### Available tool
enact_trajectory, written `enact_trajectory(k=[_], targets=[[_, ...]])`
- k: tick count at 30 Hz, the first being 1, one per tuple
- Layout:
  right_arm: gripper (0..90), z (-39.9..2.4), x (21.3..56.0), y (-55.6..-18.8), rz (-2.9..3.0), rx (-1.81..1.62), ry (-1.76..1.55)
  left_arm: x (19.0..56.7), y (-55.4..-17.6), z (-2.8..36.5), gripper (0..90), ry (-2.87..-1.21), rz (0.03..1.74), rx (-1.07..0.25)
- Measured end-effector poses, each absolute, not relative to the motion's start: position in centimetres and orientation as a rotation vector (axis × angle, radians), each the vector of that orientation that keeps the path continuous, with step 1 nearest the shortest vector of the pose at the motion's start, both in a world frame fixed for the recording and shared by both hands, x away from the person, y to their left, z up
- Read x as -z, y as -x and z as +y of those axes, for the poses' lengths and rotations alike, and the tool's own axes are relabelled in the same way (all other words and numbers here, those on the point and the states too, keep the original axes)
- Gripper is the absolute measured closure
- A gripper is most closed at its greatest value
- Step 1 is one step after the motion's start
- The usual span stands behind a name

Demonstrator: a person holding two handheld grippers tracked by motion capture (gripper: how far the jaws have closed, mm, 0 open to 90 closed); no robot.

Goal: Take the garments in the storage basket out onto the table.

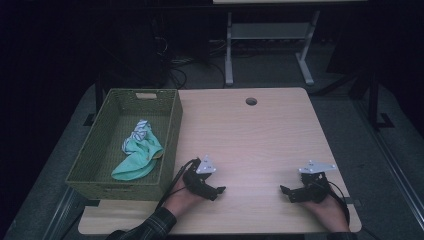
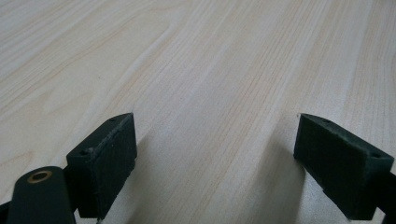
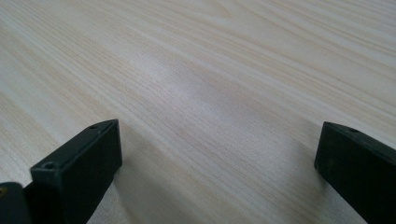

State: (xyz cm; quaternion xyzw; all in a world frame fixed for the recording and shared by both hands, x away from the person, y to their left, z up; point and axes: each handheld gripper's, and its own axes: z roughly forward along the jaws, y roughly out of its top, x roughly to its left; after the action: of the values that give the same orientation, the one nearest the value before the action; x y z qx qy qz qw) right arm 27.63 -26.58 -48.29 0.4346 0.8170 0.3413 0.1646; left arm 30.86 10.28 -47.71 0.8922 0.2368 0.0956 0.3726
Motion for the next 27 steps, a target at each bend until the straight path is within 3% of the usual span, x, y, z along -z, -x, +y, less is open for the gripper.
enact_trajectory(k=[27], targets=[[0.3, -26.6, 48.3, -27.7, 2.329, -0.972, -1.234, 46.9, -32.0, 9.9, 13.1, -2.387, 0.585, -0.204]])
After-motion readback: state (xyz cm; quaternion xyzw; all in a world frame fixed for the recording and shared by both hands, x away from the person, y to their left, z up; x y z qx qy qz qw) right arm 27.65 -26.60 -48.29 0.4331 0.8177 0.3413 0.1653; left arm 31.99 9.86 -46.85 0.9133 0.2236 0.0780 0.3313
